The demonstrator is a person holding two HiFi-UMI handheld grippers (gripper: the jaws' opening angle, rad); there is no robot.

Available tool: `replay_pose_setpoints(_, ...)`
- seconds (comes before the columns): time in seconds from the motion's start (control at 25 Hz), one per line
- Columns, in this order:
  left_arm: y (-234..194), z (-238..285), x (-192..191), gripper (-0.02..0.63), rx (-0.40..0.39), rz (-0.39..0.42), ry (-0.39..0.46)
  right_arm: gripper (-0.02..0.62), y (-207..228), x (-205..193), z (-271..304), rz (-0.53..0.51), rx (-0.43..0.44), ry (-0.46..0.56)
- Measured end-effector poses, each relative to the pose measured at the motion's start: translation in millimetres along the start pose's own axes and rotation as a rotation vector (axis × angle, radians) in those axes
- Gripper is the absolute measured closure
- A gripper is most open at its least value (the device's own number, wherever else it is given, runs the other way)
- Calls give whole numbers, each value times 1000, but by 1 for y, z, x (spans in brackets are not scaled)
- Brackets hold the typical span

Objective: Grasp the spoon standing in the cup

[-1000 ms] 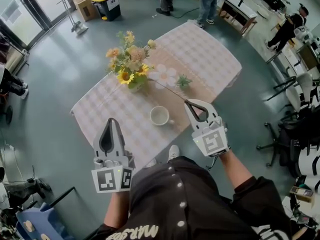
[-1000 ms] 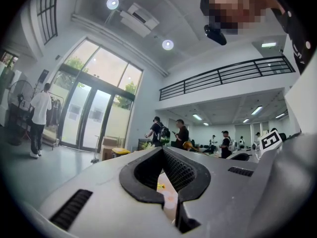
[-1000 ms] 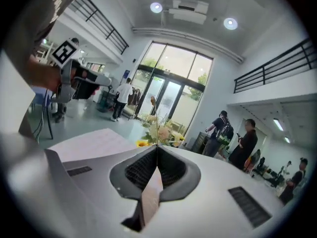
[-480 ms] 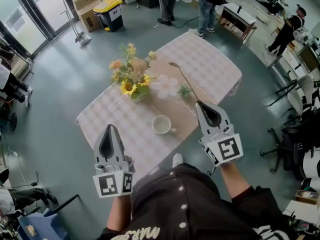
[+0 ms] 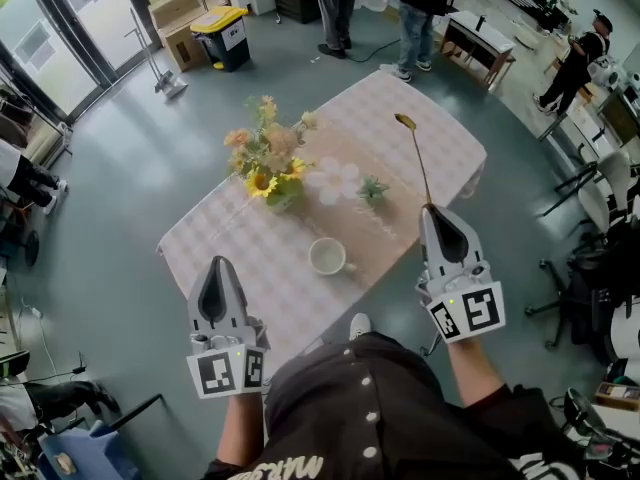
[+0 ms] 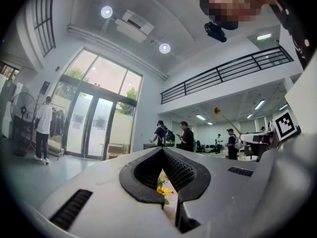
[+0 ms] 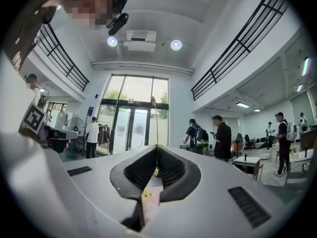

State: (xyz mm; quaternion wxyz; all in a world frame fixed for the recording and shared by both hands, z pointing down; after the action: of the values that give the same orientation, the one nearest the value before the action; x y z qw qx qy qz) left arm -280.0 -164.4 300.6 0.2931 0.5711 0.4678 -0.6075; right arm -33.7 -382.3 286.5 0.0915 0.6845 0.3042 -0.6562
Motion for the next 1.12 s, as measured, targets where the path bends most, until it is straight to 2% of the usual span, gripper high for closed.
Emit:
replay_pose_setpoints(0.4, -9, 3, -3, 594, 17, 2, 0, 591, 15, -8, -10, -8, -68, 21)
replay_pose_setpoints(1.12, -14, 7, -8, 594, 7, -1, -8, 591, 5, -13, -3, -23, -47, 17)
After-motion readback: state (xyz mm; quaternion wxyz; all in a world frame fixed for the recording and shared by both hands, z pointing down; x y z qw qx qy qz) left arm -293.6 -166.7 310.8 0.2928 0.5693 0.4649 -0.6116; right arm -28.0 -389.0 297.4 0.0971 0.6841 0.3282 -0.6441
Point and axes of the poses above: the fingertips, and each gripper's own axes: z forward along the fingers, y to its right, x out of its top, the point moved 3 cm from there along -z, backward along the fingers, and after that the axes turned 11 degrees about -z, right-handed, at the moved point
